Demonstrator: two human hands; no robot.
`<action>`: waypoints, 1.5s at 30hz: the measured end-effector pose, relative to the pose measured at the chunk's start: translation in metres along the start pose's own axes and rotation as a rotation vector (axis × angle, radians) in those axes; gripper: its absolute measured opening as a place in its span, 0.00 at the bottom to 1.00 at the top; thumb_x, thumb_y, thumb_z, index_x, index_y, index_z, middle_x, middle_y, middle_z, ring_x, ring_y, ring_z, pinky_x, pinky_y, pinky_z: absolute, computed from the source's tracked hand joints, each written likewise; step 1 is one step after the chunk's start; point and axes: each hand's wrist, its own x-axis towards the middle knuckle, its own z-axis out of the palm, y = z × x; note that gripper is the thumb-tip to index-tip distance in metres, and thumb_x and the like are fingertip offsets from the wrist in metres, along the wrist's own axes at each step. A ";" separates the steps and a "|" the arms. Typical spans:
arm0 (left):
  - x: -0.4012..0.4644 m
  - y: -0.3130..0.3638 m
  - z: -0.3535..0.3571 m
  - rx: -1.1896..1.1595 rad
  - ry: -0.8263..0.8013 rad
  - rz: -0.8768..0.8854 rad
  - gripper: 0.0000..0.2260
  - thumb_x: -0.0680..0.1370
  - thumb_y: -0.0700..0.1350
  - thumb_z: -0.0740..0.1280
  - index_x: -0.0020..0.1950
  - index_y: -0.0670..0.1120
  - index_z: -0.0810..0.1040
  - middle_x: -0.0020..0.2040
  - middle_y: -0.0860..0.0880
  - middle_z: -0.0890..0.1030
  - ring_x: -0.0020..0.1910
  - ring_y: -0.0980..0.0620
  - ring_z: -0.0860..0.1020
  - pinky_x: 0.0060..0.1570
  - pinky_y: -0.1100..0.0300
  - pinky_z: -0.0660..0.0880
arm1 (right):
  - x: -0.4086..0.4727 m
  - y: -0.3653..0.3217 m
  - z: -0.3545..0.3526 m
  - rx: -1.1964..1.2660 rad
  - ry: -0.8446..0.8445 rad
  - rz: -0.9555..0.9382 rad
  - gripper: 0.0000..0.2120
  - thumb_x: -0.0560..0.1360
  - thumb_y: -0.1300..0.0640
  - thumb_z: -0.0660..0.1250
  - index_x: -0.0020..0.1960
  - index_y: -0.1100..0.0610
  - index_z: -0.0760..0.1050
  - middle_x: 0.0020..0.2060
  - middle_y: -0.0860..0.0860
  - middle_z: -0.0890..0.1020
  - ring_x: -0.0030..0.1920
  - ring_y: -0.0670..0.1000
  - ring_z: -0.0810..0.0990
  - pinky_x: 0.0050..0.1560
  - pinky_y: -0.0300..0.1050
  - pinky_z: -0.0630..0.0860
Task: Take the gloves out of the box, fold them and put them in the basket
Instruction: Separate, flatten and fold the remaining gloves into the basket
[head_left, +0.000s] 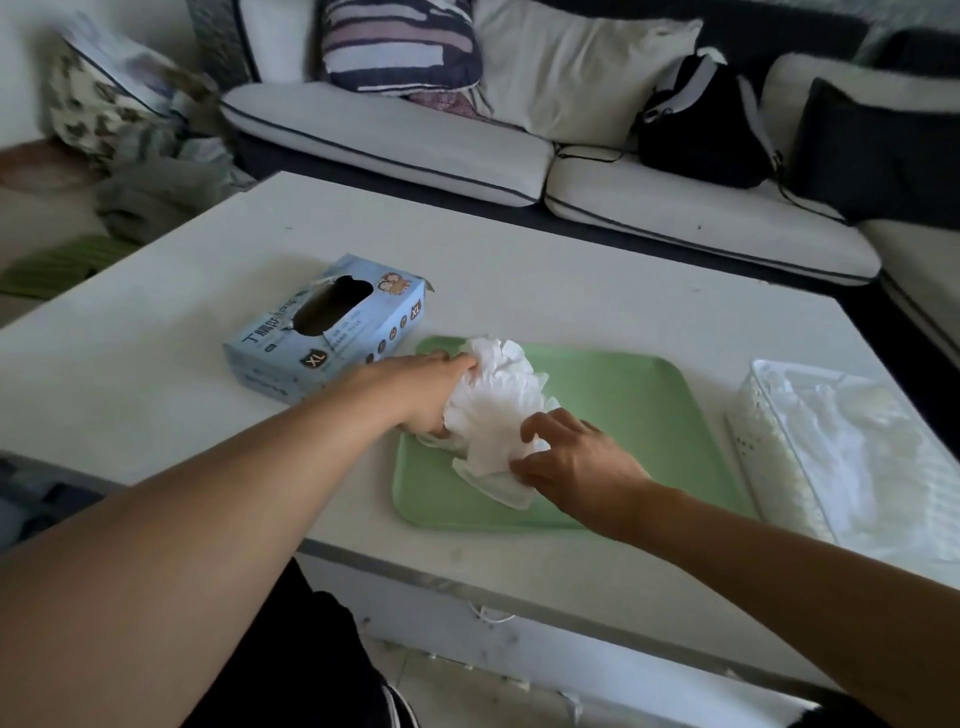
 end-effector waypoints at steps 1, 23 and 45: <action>0.001 0.001 0.001 0.007 0.002 -0.006 0.41 0.75 0.56 0.74 0.80 0.51 0.54 0.71 0.46 0.69 0.65 0.42 0.75 0.52 0.51 0.73 | -0.001 0.001 -0.003 0.019 -0.031 0.014 0.06 0.74 0.49 0.72 0.48 0.48 0.86 0.51 0.51 0.80 0.48 0.56 0.79 0.41 0.49 0.80; 0.009 0.017 -0.031 0.143 -0.165 -0.246 0.53 0.70 0.59 0.78 0.82 0.46 0.49 0.78 0.43 0.59 0.76 0.38 0.61 0.70 0.44 0.69 | -0.004 0.054 -0.136 1.702 0.251 0.831 0.07 0.77 0.58 0.67 0.51 0.61 0.80 0.42 0.55 0.84 0.40 0.51 0.82 0.45 0.44 0.82; 0.004 0.171 -0.082 -1.647 -0.139 0.412 0.22 0.82 0.29 0.56 0.70 0.47 0.76 0.65 0.40 0.81 0.64 0.39 0.80 0.62 0.47 0.78 | -0.043 0.094 -0.163 1.531 -0.026 0.701 0.25 0.75 0.47 0.70 0.67 0.62 0.76 0.60 0.61 0.82 0.59 0.62 0.81 0.62 0.56 0.77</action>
